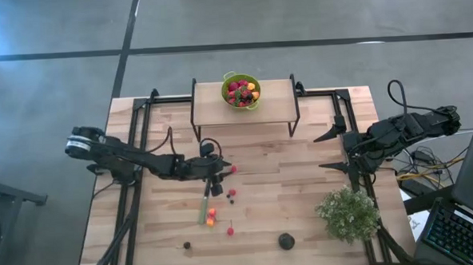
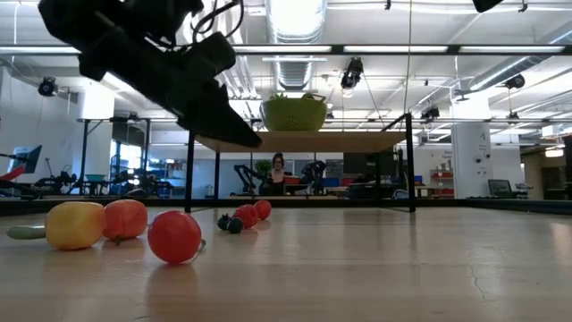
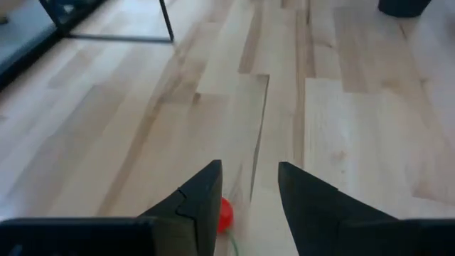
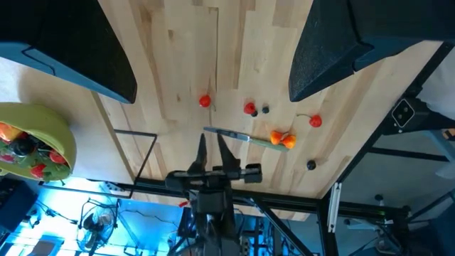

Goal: Pick & Place Fruit
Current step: Put the red cherry into the green colander on the shelf

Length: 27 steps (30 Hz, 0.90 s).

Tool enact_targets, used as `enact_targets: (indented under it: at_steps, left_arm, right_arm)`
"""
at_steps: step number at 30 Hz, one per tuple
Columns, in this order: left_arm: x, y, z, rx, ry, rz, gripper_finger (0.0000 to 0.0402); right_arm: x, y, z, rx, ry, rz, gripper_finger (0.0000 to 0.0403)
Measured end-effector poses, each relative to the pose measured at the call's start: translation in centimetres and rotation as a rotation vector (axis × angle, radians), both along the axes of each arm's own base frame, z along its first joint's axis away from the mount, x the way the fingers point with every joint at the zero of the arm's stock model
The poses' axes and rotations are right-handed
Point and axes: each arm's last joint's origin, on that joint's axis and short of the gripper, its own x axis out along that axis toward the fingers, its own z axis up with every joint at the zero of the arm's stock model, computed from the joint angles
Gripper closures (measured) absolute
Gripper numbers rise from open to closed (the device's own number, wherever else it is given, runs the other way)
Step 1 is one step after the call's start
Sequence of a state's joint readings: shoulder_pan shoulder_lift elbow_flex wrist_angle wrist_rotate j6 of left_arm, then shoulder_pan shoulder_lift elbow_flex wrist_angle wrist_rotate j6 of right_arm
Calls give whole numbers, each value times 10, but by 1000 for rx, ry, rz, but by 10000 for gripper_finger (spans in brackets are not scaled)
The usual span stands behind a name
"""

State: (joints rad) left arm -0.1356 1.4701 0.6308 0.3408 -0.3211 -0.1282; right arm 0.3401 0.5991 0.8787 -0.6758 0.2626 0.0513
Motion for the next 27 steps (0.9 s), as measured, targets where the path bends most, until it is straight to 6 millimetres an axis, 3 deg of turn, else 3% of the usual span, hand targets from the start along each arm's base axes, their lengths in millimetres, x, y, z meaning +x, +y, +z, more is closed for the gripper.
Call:
enact_targets:
  at_steps: [11, 27]
  left_arm:
    - [17, -1, -13, 43, 49, -7, 190]
    - [29, 1, -52, 43, 154, 50, 190]
  right_arm:
    - [0, 0, 0, 0, 0, 0, 40]
    - [0, 0, 0, 0, -1, 0, 39]
